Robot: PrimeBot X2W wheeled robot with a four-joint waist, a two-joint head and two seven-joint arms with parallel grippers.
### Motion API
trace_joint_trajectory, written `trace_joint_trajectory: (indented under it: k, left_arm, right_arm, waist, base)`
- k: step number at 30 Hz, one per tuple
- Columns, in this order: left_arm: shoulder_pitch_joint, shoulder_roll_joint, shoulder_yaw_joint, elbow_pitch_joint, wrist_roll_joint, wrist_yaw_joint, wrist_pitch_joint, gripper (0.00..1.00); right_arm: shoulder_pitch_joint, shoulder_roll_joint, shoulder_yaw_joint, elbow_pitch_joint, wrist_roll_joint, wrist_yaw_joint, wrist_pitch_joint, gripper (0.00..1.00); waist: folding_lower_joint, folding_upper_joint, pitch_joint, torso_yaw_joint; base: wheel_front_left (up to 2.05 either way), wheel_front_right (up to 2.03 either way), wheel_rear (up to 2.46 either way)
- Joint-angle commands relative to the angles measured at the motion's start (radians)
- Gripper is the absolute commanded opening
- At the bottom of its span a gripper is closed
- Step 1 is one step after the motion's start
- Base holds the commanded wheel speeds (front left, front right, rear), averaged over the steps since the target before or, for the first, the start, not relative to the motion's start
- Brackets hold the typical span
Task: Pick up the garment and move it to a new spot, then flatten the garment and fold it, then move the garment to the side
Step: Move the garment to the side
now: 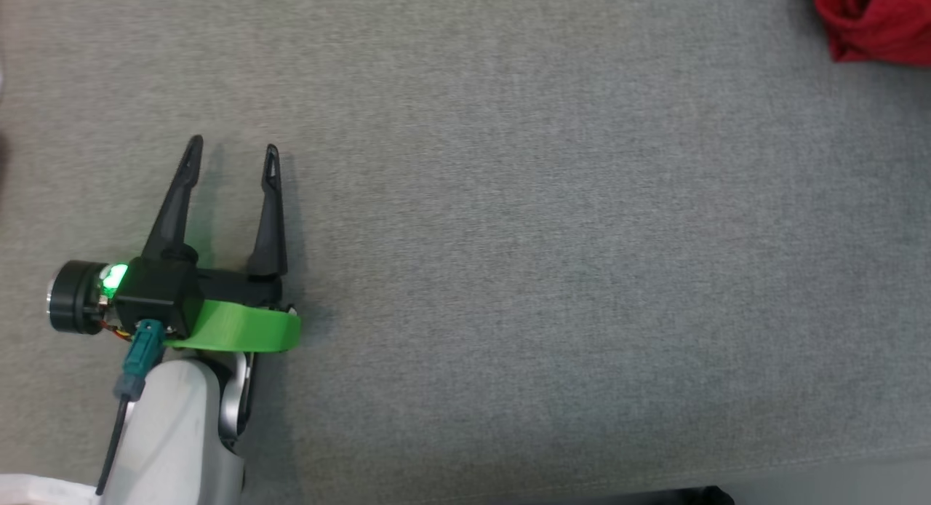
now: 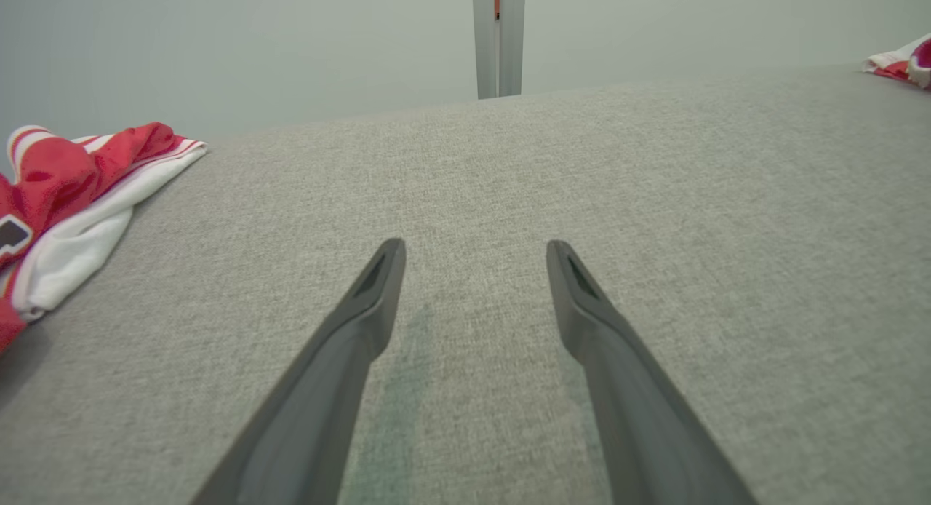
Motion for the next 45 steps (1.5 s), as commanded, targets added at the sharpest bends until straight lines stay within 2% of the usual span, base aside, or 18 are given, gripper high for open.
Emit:
trace_joint_trajectory:
  k: [1, 8, 15, 17, 21, 27, 33, 40, 45]
  left_arm:
    - [-0.015, 0.016, 0.008, -0.021, 0.006, 0.008, 0.000, 1.00]
    - [0.021, 0.025, -0.001, -0.114, 0.025, 0.021, 0.000, 1.00]
    - [0.042, 0.031, -0.009, -0.152, 0.027, 0.025, 0.000, 1.00]
    - [0.042, 0.029, -0.009, -0.151, 0.023, 0.029, 0.000, 1.00]
    - [0.047, 0.025, -0.003, -0.137, 0.007, 0.031, 0.000, 1.00]
    - [0.069, 0.015, 0.014, -0.091, -0.022, 0.032, 0.000, 1.00]
    - [0.121, 0.002, 0.033, -0.045, -0.044, 0.026, 0.000, 1.00]
    - [0.177, -0.007, 0.067, -0.014, -0.064, 0.021, 0.000, 1.00]
    - [0.218, -0.017, 0.083, 0.002, -0.071, 0.019, 0.000, 1.00]
  right_arm:
    - [-0.030, -0.012, 0.007, -0.004, 0.016, -0.002, -0.001, 0.00]
    - [-0.093, -0.071, 0.036, 0.041, 0.049, -0.002, -0.019, 0.00]
    - [-0.152, -0.093, 0.071, 0.079, 0.077, -0.002, -0.023, 0.01]
    - [-0.167, -0.082, 0.081, 0.099, 0.076, -0.002, -0.026, 1.00]
    - [-0.192, -0.075, 0.103, 0.146, 0.041, -0.002, -0.055, 1.00]
    - [-0.186, -0.035, 0.111, 0.182, 0.028, -0.002, -0.099, 1.00]
    - [-0.126, 0.009, 0.086, 0.122, 0.036, -0.002, -0.114, 1.00]
    - [0.034, 0.057, -0.079, -0.082, -0.020, -0.002, -0.114, 1.00]
    - [0.219, 0.143, -0.229, -0.219, -0.087, -0.002, -0.114, 1.00]
  waist:
    - [-0.0001, -0.0001, 0.073, -0.077]
    - [-0.0001, -0.0001, 0.075, -0.080]
    - [-0.0001, -0.0001, 0.089, -0.063]
    - [-0.0001, -0.0001, 0.090, -0.060]
    - [-0.0001, -0.0001, 0.071, -0.051]
    - [-0.0001, -0.0001, -0.027, -0.046]
    - [-0.0001, -0.0001, -0.165, -0.026]
    - [-0.0001, -0.0001, -0.271, 0.003]
    - [-0.0001, -0.0001, -0.336, 0.023]
  base:
    - [0.00, 0.00, 0.00]
    - [0.00, 0.00, 0.00]
    - [0.00, 0.00, 0.00]
    - [0.00, 0.00, 0.00]
    - [0.00, 0.00, 0.00]
    - [0.00, 0.00, 0.00]
    - [0.00, 0.00, 0.00]
    - [0.00, 0.00, 0.00]
    - [0.00, 0.00, 0.00]
